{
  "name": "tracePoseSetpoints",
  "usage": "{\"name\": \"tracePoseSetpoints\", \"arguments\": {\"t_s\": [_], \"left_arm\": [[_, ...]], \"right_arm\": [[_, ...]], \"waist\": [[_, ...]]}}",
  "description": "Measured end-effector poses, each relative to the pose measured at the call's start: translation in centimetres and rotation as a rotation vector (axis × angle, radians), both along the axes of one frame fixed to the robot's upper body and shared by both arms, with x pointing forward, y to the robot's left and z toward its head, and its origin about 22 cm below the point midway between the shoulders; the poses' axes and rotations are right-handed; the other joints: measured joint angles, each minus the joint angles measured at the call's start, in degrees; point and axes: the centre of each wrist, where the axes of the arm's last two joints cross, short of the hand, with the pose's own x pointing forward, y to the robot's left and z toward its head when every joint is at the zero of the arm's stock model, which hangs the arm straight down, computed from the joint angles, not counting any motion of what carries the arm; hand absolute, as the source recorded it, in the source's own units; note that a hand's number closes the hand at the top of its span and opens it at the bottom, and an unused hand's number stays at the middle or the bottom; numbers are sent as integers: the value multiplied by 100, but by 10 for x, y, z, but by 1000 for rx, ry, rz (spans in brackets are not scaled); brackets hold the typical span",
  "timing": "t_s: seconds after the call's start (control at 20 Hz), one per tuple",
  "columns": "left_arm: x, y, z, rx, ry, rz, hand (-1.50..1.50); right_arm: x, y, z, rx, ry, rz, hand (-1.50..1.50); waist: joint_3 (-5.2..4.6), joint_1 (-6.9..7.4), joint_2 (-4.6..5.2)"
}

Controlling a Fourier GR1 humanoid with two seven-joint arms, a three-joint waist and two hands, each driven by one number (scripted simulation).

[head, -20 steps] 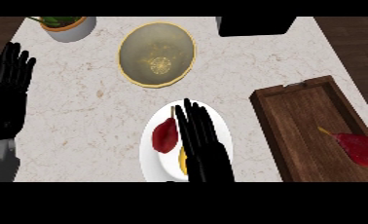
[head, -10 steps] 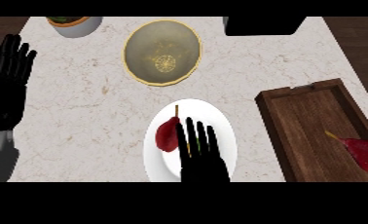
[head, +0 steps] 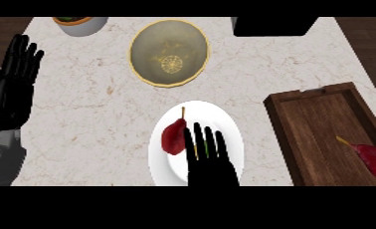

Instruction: Pick the lemon from the plate and place it in the bowl

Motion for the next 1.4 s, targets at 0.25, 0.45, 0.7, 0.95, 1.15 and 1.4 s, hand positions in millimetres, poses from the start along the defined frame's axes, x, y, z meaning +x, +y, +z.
{"name": "tracePoseSetpoints", "arguments": {"t_s": [0.25,0.45,0.7,0.95,1.15,1.4], "left_arm": [[8,0,2,2,-8,-10,0],[5,-4,1,-4,-3,-14,0],[6,-4,4,-2,-7,-8,0],[1,-3,0,2,-6,-10,0],[4,-6,-1,-2,-11,-5,0],[8,-6,2,2,-8,-9,0]], "right_arm": [[1,-1,1,18,51,2,-150],[2,-2,2,41,78,-12,-150],[7,-6,1,80,107,-38,-150],[8,-9,-10,79,121,-58,-150],[11,-8,-22,81,127,-55,-150],[19,-9,-26,86,123,-50,-150]], "waist": [[5,26,15],[8,54,11],[11,50,16],[12,54,17],[13,53,20],[13,56,22]]}}
